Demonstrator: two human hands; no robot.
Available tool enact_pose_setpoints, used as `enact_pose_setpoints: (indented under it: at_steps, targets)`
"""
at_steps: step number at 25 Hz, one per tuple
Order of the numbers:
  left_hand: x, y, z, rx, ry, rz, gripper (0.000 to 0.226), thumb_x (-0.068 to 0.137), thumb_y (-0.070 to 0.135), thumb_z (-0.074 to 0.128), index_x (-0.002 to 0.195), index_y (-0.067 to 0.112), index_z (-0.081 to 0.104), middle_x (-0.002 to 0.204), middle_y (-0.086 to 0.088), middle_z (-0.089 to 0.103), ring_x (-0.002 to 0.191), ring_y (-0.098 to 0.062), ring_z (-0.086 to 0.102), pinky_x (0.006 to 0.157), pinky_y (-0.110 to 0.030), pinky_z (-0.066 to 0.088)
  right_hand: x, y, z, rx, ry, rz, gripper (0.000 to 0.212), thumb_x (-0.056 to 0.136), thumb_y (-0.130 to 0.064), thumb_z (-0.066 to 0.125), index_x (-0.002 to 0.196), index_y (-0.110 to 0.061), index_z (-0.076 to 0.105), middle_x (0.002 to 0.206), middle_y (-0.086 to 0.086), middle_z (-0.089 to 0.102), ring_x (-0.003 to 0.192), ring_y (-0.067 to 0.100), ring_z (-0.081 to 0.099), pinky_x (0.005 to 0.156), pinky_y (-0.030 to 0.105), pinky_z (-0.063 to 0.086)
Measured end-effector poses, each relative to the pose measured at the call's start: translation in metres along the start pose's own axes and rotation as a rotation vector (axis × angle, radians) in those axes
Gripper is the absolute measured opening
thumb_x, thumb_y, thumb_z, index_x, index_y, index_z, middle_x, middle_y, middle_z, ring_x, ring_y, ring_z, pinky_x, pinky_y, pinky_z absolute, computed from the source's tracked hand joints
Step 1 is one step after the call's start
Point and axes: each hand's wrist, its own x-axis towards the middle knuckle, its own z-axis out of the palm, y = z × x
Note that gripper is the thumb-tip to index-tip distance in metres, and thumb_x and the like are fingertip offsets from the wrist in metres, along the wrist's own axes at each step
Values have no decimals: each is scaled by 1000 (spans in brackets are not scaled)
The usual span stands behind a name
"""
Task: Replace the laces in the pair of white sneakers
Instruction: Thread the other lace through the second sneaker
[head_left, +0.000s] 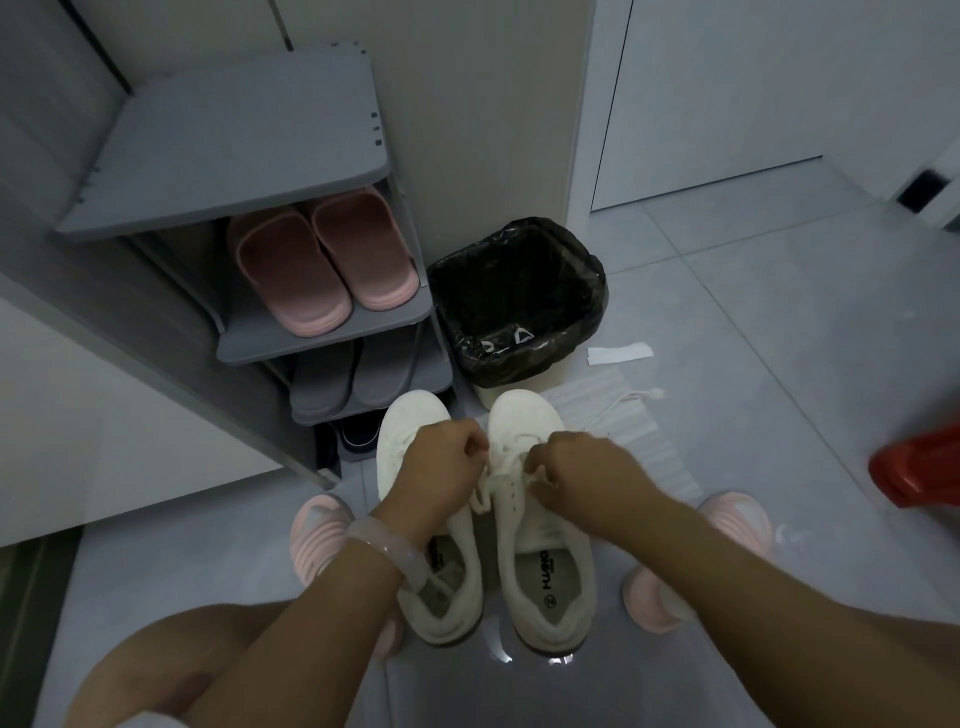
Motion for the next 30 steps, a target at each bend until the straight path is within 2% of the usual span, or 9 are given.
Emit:
enact_pose_setpoints:
  at_steps: [3, 6, 11, 15, 17, 21, 23, 26, 30]
  targets:
    - [-2, -5, 7, 273, -181, 60, 20, 84, 16, 57, 102, 18, 64, 108, -2, 64, 106, -22, 55, 88, -31, 36, 7, -11, 19, 27, 68, 102, 30, 93, -31, 45, 118, -16, 52, 113, 6, 55, 100, 26, 58, 76, 33, 45]
    - [-5, -3, 8, 336, -232, 48, 8, 85, 19, 56, 88, 22, 62, 99, 3, 62, 104, -20, 54, 86, -35, 28, 13, -10, 26, 119, 61, 183, 26, 92, -29, 46, 114, -16, 52, 108, 5, 59, 97, 24, 59, 75, 32, 46]
    - [-8, 16, -5, 258, 55, 66, 19, 90, 27, 47, 93, 10, 54, 100, -9, 55, 95, -25, 53, 80, -34, 38, 16, -4, 27, 225, 146, 148, 21, 93, -21, 43, 97, -8, 58, 99, 8, 60, 87, 20, 56, 71, 29, 42]
    - [-24, 35, 8, 135, -320, -27, 41, 90, 36, 48, 56, 14, 41, 62, -3, 49, 61, -18, 48, 63, -31, 41, 9, -5, 20, 162, 143, 90, 19, 94, -18, 40, 103, -9, 55, 99, 6, 50, 91, 24, 55, 75, 32, 42]
    - [-22, 28, 9, 8, -407, -106, 40, 88, 26, 51, 54, 7, 47, 58, -7, 56, 55, -18, 52, 61, -30, 46, 7, 7, 2, 128, 268, 149, 16, 94, -17, 39, 97, -8, 53, 95, 8, 50, 86, 27, 55, 71, 33, 42]
    - [-18, 21, 5, -236, -447, -227, 33, 88, 15, 49, 78, -12, 65, 84, -26, 70, 72, -31, 67, 73, -32, 57, -6, 64, -57, 256, 664, 601, 13, 85, -14, 52, 89, -2, 57, 95, 19, 57, 76, 32, 48, 65, 31, 34]
    - [-18, 21, 5, -223, -473, -232, 34, 91, 17, 47, 72, -6, 64, 81, -23, 70, 71, -31, 67, 73, -32, 57, -9, 74, -61, 184, 585, 645, 17, 85, -16, 55, 96, -3, 57, 100, 19, 57, 78, 32, 49, 66, 31, 33]
    - [-15, 17, 1, -198, -501, -247, 35, 95, 20, 41, 70, 4, 59, 73, -15, 65, 68, -28, 64, 73, -33, 56, 0, 48, -36, 134, 261, 354, 28, 88, -25, 55, 114, -18, 52, 99, 9, 58, 90, 28, 55, 71, 30, 37]
    - [-7, 4, 5, 57, -160, 18, 11, 88, 10, 50, 95, 7, 59, 95, -13, 64, 85, -23, 58, 76, -31, 46, 8, 6, 3, 65, 9, 57, 29, 91, -34, 50, 118, -25, 56, 109, 8, 62, 96, 24, 59, 77, 30, 44]
